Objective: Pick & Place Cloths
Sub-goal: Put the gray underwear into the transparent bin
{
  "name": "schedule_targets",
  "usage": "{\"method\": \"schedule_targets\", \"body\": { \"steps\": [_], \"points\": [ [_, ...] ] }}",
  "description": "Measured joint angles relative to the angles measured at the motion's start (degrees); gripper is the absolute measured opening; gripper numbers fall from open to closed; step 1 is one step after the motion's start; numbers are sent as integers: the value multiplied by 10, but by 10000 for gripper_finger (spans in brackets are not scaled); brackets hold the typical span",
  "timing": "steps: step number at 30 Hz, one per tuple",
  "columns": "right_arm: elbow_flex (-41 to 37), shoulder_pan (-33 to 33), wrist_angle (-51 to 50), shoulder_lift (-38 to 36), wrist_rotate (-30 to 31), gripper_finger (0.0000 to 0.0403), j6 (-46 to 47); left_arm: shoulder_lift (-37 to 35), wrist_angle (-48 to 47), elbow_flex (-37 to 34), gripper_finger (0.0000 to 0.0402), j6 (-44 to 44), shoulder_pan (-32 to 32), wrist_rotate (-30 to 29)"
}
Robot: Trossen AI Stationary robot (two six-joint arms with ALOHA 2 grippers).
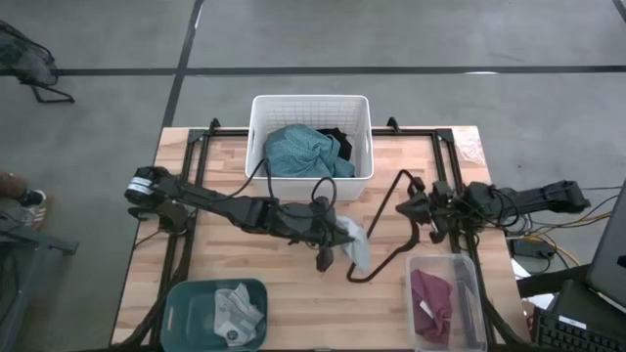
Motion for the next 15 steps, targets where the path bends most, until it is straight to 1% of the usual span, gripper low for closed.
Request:
{"method": "schedule_targets", "body": {
  "steps": [5, 12, 15],
  "points": [
    [43, 27, 10, 95, -3, 82, -16, 0, 0, 0, 7, 0, 6, 0],
    [124, 73, 3, 238, -1, 180, -81, 0, 0, 0, 7, -7, 6, 10],
    [165, 80, -13, 287, 1, 218, -94, 0, -2, 0, 7, -15, 6, 15]
  ]
}}
